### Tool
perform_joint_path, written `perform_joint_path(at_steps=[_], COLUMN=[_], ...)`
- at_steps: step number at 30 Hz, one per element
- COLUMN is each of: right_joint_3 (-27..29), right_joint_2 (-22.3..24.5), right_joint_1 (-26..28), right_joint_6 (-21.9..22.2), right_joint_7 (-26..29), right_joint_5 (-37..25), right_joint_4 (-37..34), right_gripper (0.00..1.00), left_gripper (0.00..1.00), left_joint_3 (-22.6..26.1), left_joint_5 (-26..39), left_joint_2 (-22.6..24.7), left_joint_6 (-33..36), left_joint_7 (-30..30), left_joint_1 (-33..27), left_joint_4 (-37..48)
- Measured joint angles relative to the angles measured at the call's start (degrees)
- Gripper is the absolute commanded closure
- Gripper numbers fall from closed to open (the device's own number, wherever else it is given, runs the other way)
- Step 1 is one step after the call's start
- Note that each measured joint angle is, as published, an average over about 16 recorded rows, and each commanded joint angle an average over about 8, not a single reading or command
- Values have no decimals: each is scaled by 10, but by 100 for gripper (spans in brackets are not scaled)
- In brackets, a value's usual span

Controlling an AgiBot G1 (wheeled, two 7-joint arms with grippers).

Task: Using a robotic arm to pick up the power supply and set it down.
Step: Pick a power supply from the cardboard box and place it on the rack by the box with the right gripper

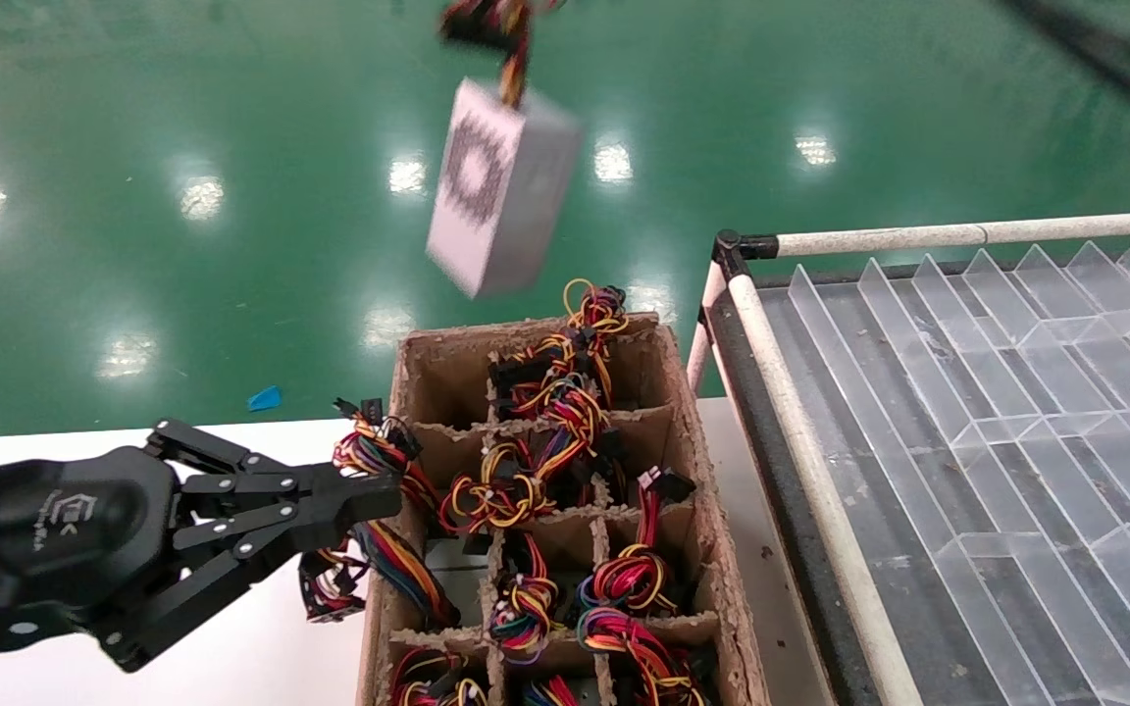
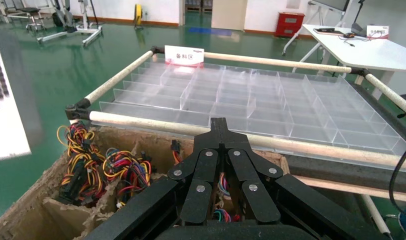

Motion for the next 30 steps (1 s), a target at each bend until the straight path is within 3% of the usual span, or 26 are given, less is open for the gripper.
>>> perform_joint_path(at_steps=[12, 30], right_joint_3=[-15, -27], right_joint_2=[45, 104], right_joint_1=[42, 7], right_joint_6=[31, 23], right_joint_7=[-17, -23], right_joint_5=[-34, -53], right_joint_4=[-67, -130], right_gripper=[100, 100], left_gripper=[100, 100], left_joint_3=[0, 0], left_joint_5=[0, 0], left_joint_2=[0, 0], left_joint_6=[0, 0], left_joint_7=[0, 0], left_joint_1=[0, 0], left_joint_4=[0, 0])
